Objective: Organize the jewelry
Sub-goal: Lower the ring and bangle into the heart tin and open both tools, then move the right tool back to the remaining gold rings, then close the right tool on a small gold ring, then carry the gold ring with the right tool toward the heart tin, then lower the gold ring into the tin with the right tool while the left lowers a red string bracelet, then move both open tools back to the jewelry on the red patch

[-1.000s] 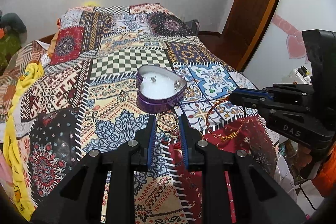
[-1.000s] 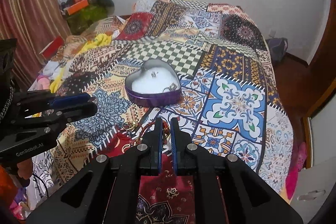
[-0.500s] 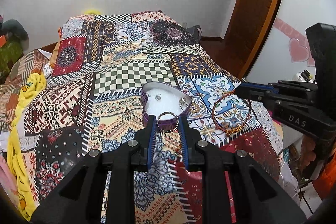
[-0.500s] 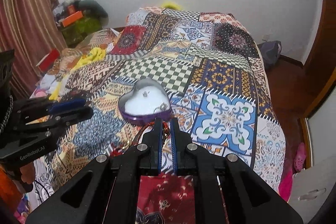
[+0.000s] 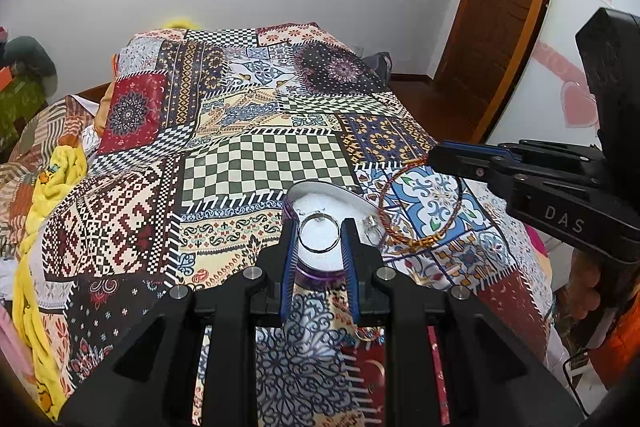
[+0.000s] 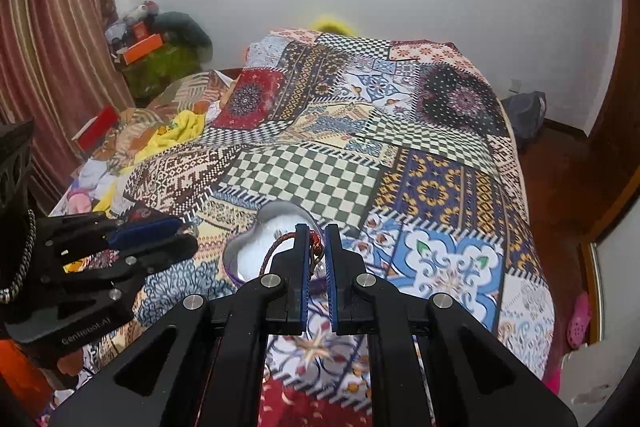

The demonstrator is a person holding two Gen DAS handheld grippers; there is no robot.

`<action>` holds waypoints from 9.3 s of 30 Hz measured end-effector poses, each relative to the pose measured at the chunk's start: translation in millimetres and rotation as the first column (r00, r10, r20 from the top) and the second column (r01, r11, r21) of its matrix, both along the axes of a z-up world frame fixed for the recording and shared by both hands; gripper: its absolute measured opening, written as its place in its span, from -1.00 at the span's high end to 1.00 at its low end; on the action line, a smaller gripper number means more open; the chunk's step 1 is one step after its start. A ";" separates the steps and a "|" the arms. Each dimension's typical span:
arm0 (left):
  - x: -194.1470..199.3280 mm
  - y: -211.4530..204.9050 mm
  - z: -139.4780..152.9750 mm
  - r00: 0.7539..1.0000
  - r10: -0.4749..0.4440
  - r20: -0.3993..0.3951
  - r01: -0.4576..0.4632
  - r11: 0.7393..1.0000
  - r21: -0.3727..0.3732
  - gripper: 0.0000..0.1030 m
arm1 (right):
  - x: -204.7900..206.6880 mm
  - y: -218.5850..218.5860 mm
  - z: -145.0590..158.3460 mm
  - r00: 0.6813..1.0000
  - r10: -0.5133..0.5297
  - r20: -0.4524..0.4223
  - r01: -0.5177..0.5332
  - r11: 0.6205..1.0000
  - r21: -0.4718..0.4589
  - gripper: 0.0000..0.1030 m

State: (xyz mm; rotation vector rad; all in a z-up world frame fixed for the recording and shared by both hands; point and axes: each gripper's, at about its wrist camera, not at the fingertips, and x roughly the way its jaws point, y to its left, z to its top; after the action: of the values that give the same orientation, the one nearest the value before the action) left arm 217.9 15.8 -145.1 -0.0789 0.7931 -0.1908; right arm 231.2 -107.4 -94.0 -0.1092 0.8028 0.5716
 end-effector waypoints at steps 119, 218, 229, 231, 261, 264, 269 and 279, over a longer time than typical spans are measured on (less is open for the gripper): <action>-53.8 -2.9 -63.0 0.967 -0.110 -0.229 0.094 0.992 -0.081 0.45 | -71.5 23.2 -89.4 0.984 0.065 -0.166 -0.092 0.983 -0.161 0.66; 49.5 0.8 -21.5 0.995 -0.069 -0.070 0.060 0.991 -0.124 0.99 | 8.3 11.9 -32.8 0.999 0.010 -0.038 -0.009 1.000 0.013 0.66; 46.0 7.4 -38.4 0.991 -0.070 -0.117 0.056 0.991 -0.120 0.99 | 15.8 29.5 -54.9 0.993 0.063 -0.103 -0.066 0.998 -0.025 0.66; 43.9 8.2 -37.6 0.991 -0.066 -0.115 0.052 0.992 -0.115 0.99 | 17.0 31.4 -58.4 0.992 0.065 -0.112 -0.068 0.997 -0.030 0.66; 20.5 23.9 -15.5 0.998 0.001 -0.057 -0.003 1.000 -0.029 0.63 | 12.0 44.4 -58.3 0.990 0.080 -0.112 -0.091 0.991 -0.099 0.53; 13.6 23.1 -7.8 0.999 0.000 -0.043 -0.001 1.000 -0.025 0.62 | 6.6 42.9 -50.0 0.992 0.076 -0.100 -0.085 0.992 -0.097 0.53; 0.4 20.0 6.3 1.000 -0.001 -0.014 0.001 1.000 -0.007 0.57 | -4.9 38.4 -33.2 0.996 0.064 -0.068 -0.070 0.994 -0.089 0.53; -35.1 15.9 26.5 1.000 -0.003 0.023 0.003 1.000 0.020 0.40 | -36.9 28.9 -4.9 0.999 0.047 -0.013 -0.048 0.996 -0.079 0.45</action>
State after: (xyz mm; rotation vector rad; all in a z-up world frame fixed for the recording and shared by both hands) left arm 182.8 31.7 -118.6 -0.0564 0.7725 -0.1865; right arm 194.3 -78.5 -98.9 -0.1980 0.8359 0.5858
